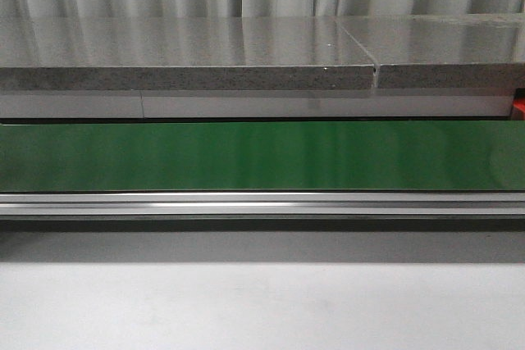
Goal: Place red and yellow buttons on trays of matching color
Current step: 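Place the red button onto the green conveyor belt with the left gripper, then grasp a yellow-capped push button with the left gripper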
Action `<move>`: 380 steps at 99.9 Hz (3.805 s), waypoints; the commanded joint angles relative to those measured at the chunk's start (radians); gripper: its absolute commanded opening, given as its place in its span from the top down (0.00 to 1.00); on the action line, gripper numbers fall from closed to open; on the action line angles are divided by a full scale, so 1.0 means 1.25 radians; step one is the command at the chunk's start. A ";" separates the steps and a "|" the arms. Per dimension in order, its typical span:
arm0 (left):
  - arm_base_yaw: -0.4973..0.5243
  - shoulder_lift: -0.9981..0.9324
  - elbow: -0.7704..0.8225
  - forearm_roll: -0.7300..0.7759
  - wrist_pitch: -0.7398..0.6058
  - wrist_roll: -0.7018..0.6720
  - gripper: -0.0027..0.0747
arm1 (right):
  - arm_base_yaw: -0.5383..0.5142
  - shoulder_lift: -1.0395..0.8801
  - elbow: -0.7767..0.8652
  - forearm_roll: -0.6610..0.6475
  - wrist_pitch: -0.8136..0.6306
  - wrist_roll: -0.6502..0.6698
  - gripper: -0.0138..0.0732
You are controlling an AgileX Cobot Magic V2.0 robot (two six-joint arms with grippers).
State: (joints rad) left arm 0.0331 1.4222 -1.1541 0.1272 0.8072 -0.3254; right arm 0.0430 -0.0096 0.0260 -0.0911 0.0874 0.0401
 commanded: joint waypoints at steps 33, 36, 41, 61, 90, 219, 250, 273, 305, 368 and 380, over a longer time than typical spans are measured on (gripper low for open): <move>-0.026 0.105 -0.042 0.001 -0.020 0.006 0.99 | 0.002 -0.013 -0.008 -0.010 -0.062 -0.003 0.92; -0.026 0.106 -0.042 -0.003 -0.020 0.016 0.98 | 0.002 -0.013 -0.008 -0.010 -0.062 -0.003 0.92; -0.026 0.106 -0.042 -0.012 -0.020 0.030 0.94 | 0.002 -0.013 -0.008 -0.010 -0.062 -0.003 0.92; -0.027 0.106 -0.042 -0.024 -0.018 0.046 0.51 | 0.002 -0.013 -0.008 -0.010 -0.062 -0.003 0.92; -0.027 0.104 -0.076 -0.027 -0.004 0.057 0.14 | 0.002 -0.013 -0.008 -0.010 -0.062 -0.003 0.92; 0.178 -0.374 0.278 0.128 0.022 -0.134 0.14 | 0.002 -0.013 -0.008 -0.010 -0.062 -0.003 0.92; 0.297 -0.286 0.279 0.082 -0.024 -0.134 0.14 | 0.002 -0.013 -0.008 -0.010 -0.062 -0.003 0.92; 0.344 -0.150 0.254 0.074 -0.065 -0.135 0.14 | 0.002 -0.013 -0.008 -0.010 -0.062 -0.003 0.92; 0.388 -0.019 0.211 0.074 -0.104 -0.135 0.14 | 0.002 -0.013 -0.008 -0.010 -0.062 -0.003 0.92; 0.411 0.157 0.143 0.072 -0.162 -0.141 0.14 | 0.002 -0.013 -0.008 -0.010 -0.062 -0.003 0.92; 0.411 0.175 0.143 0.072 -0.167 -0.148 0.14 | 0.002 -0.013 -0.008 -0.010 -0.062 -0.003 0.92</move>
State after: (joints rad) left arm 0.5439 1.6634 -0.9466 0.2170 0.6290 -0.4945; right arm 0.0430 -0.0096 0.0260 -0.0911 0.0874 0.0401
